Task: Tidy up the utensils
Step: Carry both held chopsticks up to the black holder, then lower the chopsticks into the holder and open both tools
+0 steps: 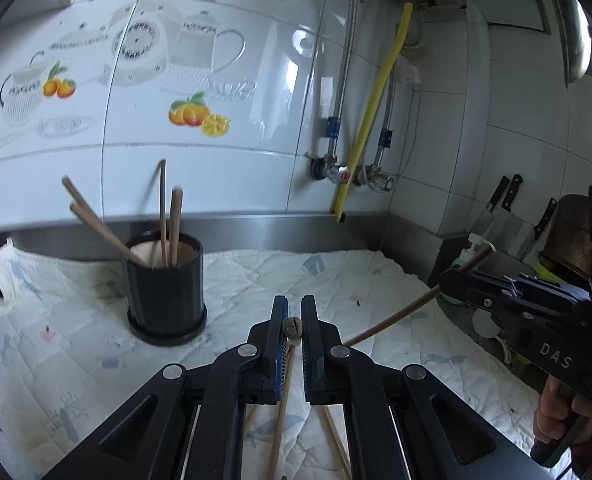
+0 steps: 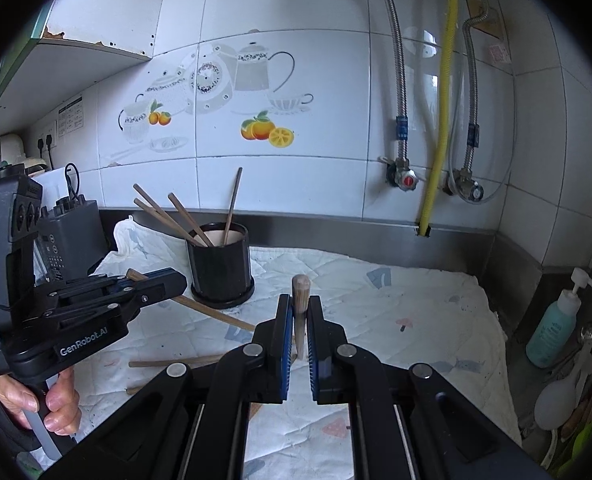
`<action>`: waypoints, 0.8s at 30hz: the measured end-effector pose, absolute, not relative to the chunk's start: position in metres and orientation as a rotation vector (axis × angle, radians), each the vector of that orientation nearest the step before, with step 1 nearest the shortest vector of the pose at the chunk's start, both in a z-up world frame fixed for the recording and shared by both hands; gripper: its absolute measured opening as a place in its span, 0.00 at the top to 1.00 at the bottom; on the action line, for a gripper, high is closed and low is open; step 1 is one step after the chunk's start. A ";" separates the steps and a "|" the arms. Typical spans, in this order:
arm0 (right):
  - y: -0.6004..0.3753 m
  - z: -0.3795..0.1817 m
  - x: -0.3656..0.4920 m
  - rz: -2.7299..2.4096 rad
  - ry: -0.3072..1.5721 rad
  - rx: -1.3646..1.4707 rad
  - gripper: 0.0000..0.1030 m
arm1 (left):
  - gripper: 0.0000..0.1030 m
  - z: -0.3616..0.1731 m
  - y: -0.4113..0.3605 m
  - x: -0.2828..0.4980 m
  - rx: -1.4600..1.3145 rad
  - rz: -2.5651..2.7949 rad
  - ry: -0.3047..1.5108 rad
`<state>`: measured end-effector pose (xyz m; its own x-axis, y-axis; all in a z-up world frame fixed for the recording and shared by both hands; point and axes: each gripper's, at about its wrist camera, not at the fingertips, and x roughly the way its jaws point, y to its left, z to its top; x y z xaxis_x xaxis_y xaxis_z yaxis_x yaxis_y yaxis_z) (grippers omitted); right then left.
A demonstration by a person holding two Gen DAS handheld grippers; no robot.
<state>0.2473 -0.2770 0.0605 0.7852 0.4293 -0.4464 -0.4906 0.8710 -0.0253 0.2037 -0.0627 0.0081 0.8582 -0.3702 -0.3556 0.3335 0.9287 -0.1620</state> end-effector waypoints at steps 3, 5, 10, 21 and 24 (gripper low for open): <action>-0.272 0.072 0.251 0.511 0.435 -0.160 0.91 | 0.94 0.025 -0.058 0.200 -0.076 -0.374 0.369; -0.267 0.080 0.255 0.521 0.437 -0.165 0.91 | 0.94 0.039 -0.051 0.198 -0.068 -0.374 0.356; -0.254 0.104 0.271 0.571 0.440 -0.171 0.91 | 0.94 0.078 -0.027 0.186 -0.054 -0.346 0.287; -0.202 0.149 0.306 0.656 0.394 -0.210 0.91 | 0.94 0.162 0.019 0.219 -0.006 -0.242 0.157; -0.189 0.156 0.316 0.670 0.378 -0.212 0.91 | 0.94 0.179 0.028 0.235 -0.001 -0.213 0.119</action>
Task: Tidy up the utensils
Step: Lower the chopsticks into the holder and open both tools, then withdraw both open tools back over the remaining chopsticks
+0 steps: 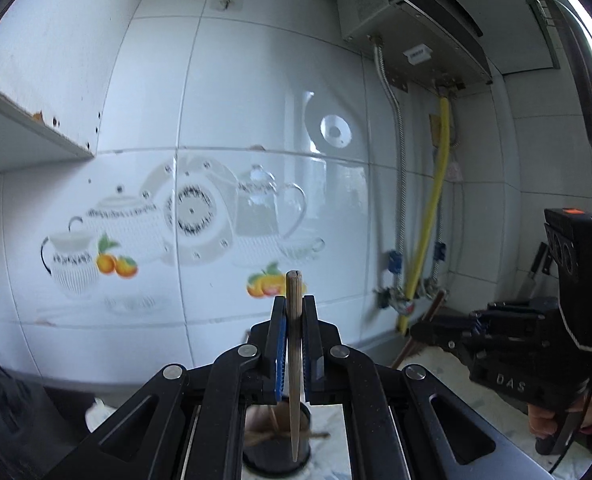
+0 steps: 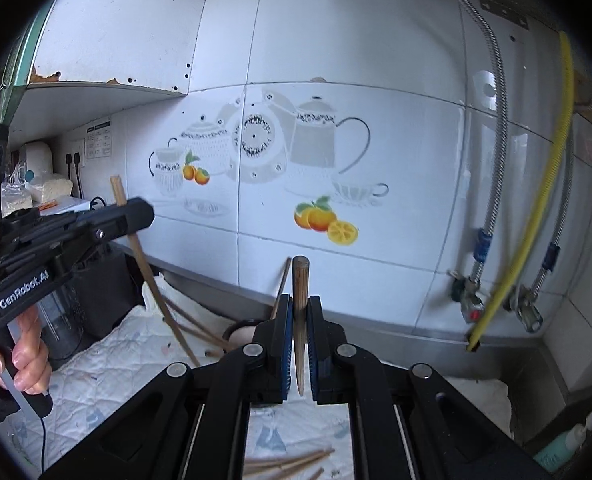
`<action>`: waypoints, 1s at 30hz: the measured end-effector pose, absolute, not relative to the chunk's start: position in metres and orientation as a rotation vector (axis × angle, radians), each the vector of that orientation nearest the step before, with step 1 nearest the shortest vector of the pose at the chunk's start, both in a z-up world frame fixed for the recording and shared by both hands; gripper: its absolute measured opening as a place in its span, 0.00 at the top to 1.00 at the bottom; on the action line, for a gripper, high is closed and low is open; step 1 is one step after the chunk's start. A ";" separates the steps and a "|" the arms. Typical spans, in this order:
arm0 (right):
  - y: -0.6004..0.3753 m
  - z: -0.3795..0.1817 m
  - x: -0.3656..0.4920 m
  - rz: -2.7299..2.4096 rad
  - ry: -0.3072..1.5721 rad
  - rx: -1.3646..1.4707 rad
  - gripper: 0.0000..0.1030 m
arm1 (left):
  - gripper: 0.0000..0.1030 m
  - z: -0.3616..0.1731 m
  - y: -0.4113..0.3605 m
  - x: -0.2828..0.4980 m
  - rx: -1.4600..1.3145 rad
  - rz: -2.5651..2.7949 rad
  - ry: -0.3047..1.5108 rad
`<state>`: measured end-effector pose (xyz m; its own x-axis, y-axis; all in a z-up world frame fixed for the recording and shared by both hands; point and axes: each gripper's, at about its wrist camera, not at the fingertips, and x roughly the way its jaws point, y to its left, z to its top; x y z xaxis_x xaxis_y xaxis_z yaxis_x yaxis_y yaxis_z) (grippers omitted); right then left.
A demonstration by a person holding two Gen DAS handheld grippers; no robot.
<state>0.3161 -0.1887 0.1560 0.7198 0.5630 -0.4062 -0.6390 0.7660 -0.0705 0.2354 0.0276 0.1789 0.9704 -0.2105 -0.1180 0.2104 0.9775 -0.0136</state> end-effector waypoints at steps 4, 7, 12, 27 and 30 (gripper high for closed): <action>-0.171 0.160 0.328 0.697 0.358 -0.202 0.91 | 0.94 0.187 0.033 0.266 -0.004 -0.183 0.108; -0.159 0.157 0.338 0.716 0.356 -0.189 0.91 | 0.94 0.182 0.034 0.287 0.009 -0.160 0.113; -0.142 0.140 0.355 0.736 0.404 -0.169 0.91 | 0.94 0.158 0.035 0.313 -0.008 -0.149 0.173; -0.154 0.115 0.357 0.716 0.525 -0.159 0.72 | 0.78 0.125 0.037 0.298 0.046 -0.144 0.343; -0.164 0.122 0.342 0.706 0.510 -0.172 0.72 | 0.59 0.129 0.040 0.271 0.052 -0.139 0.320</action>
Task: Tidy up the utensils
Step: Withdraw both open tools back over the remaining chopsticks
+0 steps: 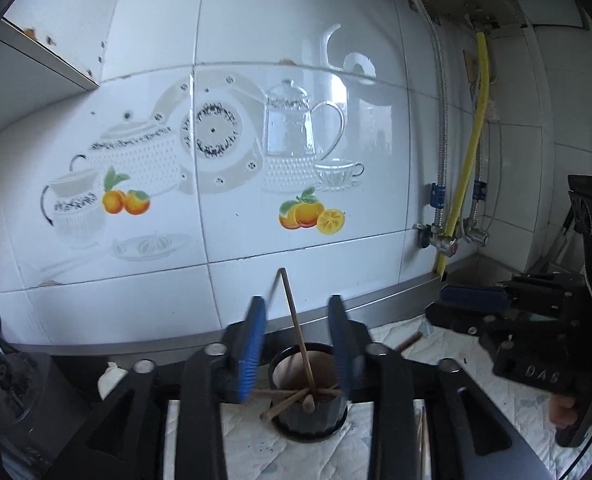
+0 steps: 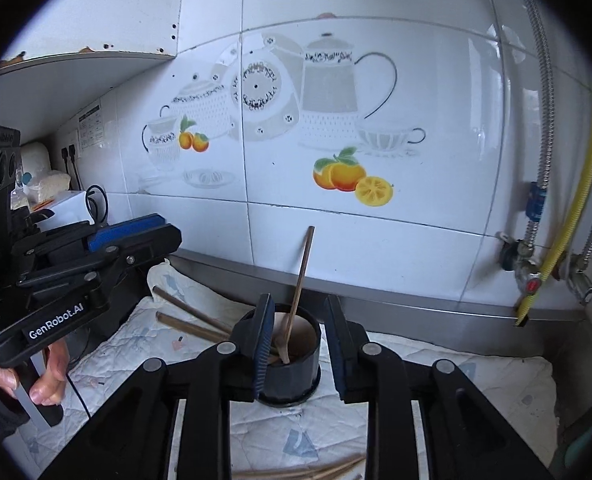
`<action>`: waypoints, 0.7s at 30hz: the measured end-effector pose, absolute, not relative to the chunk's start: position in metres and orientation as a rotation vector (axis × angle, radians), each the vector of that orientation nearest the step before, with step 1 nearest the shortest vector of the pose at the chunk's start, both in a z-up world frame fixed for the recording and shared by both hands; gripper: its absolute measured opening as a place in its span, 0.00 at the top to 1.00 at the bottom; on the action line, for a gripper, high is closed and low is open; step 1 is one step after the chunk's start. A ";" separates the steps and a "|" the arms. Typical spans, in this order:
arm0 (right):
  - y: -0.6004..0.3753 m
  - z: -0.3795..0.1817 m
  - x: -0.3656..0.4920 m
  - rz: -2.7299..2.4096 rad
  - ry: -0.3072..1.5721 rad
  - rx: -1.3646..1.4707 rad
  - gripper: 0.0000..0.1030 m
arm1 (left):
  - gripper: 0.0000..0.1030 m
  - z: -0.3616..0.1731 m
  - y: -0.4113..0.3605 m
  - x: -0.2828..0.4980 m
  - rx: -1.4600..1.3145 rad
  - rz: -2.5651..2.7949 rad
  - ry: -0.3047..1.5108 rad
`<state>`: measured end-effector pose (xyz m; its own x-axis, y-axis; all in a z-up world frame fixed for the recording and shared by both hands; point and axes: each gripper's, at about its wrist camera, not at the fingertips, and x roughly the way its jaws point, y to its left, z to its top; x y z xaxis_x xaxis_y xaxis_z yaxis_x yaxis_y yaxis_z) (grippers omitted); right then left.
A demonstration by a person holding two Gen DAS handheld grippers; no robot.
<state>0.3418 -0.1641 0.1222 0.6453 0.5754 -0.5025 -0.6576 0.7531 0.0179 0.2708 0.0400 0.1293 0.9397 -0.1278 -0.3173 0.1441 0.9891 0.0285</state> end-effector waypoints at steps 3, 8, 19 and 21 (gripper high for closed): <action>-0.179 0.126 0.320 0.687 0.491 -0.186 0.72 | 0.54 0.132 0.046 0.240 0.055 -0.140 0.310; -0.205 0.114 0.286 0.644 0.521 -0.176 0.72 | 0.54 0.121 0.050 0.193 0.051 -0.182 0.353; -0.237 0.046 0.215 0.554 0.635 -0.177 0.72 | 0.54 0.044 0.012 0.127 0.145 -0.276 0.501; -0.241 0.031 0.207 0.538 0.661 -0.174 0.72 | 0.54 0.025 0.002 0.124 0.165 -0.291 0.541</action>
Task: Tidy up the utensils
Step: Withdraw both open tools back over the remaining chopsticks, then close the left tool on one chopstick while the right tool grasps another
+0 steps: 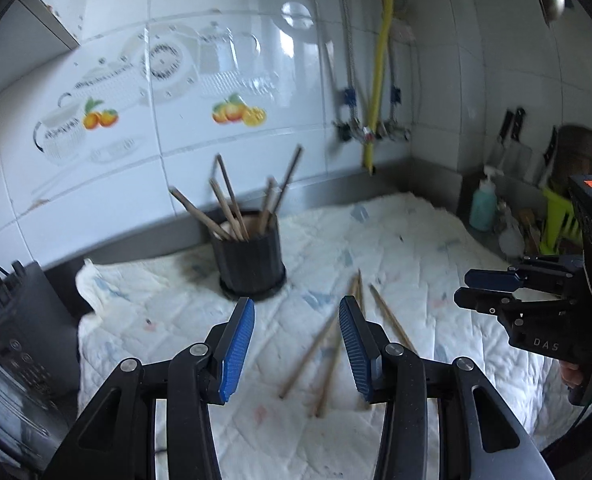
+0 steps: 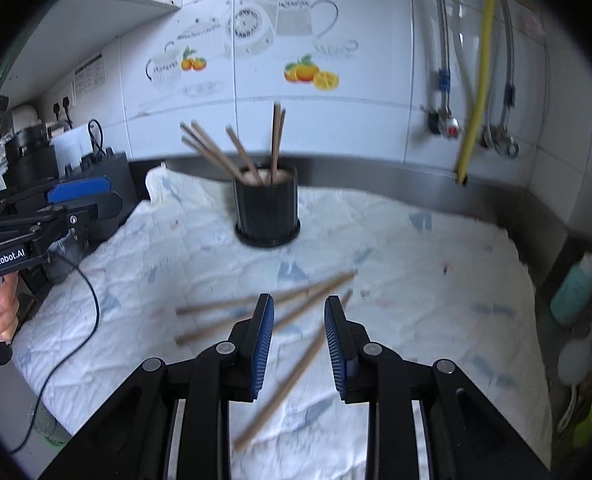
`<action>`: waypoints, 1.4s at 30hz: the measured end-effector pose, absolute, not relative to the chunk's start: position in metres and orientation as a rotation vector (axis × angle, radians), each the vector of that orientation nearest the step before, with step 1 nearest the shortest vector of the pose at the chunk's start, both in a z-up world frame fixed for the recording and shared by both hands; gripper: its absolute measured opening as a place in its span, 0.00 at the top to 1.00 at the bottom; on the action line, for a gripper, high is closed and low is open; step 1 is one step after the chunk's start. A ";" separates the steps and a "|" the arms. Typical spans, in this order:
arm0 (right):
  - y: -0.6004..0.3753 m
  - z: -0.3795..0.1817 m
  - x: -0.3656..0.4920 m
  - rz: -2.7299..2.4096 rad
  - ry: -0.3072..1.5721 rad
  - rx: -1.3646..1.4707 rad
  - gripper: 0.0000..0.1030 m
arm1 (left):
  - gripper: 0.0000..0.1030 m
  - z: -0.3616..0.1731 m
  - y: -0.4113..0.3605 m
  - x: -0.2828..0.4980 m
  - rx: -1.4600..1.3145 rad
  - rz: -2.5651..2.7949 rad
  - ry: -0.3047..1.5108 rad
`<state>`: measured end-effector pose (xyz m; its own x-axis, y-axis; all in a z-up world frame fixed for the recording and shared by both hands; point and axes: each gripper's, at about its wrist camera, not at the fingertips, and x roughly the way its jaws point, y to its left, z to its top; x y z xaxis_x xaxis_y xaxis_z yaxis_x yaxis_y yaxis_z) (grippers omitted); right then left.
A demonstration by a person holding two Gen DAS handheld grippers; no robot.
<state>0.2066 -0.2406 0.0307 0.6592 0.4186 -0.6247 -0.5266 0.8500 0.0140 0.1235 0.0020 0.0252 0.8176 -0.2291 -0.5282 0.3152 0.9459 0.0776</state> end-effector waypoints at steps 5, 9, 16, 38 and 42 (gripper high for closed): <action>-0.246 -0.007 0.193 0.516 0.734 -0.135 0.72 | 0.54 -0.016 -0.020 0.130 0.200 -0.321 0.613; -0.251 -0.021 0.191 0.514 0.773 -0.079 0.72 | 0.56 -0.036 -0.031 0.143 0.220 -0.330 0.644; -0.253 -0.032 0.197 0.503 0.802 -0.013 0.72 | 0.65 -0.064 -0.039 0.177 0.263 -0.334 0.728; -0.235 -0.066 0.202 0.476 0.903 0.042 0.72 | 0.73 -0.112 -0.055 0.218 0.369 -0.413 0.884; -0.233 -0.067 0.203 0.458 0.894 0.031 0.72 | 0.77 -0.118 -0.057 0.223 0.378 -0.424 0.905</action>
<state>0.2033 -0.2328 -0.0671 0.5365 0.3972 -0.7446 -0.3722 0.9032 0.2137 0.2228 -0.0569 -0.1184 0.5465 -0.1919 -0.8152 0.5030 0.8535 0.1363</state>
